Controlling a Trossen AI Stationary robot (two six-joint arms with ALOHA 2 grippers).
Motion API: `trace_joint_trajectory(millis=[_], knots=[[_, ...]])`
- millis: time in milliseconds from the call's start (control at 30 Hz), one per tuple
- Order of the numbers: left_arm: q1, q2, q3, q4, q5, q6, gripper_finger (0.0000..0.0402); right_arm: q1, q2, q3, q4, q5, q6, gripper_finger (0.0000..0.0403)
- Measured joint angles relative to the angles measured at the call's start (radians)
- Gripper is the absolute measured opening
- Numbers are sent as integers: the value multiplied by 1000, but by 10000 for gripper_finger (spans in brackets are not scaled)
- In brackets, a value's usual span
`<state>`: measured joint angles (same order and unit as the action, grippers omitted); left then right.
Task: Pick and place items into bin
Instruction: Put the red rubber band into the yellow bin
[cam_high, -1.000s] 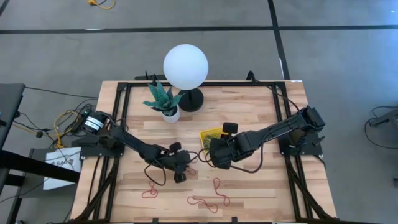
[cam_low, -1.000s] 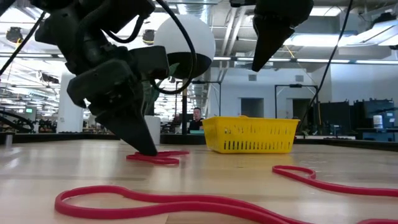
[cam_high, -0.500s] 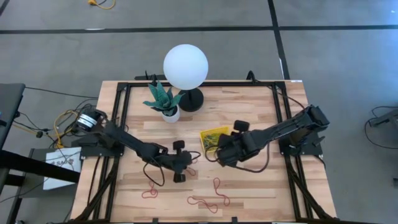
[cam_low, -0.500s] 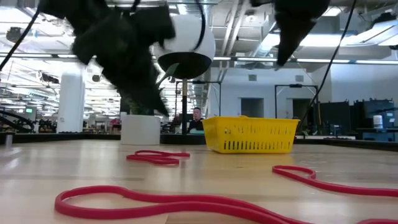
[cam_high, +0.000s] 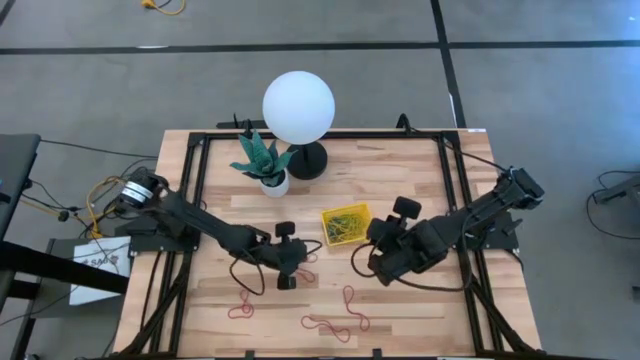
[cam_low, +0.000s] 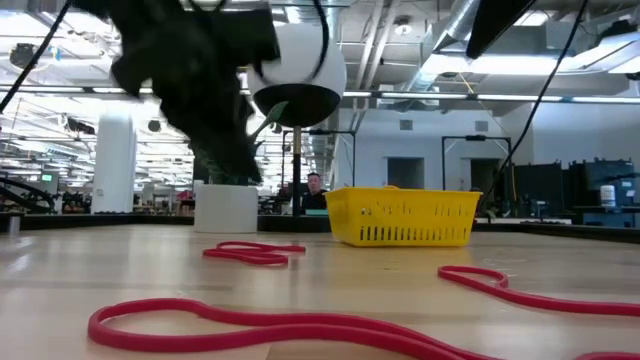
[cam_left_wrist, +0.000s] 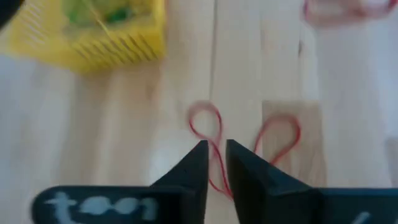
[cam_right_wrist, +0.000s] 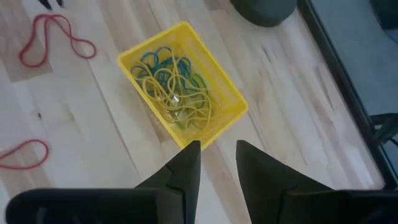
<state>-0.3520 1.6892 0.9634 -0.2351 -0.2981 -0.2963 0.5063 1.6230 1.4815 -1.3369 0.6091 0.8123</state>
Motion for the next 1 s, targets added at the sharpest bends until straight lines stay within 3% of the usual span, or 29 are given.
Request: trace_joint_trajectory(millis=[100, 267, 433, 833, 1000], knots=[[5, 65, 1, 12, 41, -1, 80, 11, 8, 0, 6, -5, 12, 98], [7, 115, 3, 24, -14, -6, 135, 24, 8, 0, 6, -9, 32, 98], [12, 114, 1, 24, -7, -45, 161, 26, 8, 0, 6, -9, 29, 98], [13, 110, -86, 129, 2, -115, 136, 26, 8, 0, 6, -9, 28, 98], [12, 110, -87, 142, 10, -91, 97, 26, 8, 0, 7, -9, 28, 98]])
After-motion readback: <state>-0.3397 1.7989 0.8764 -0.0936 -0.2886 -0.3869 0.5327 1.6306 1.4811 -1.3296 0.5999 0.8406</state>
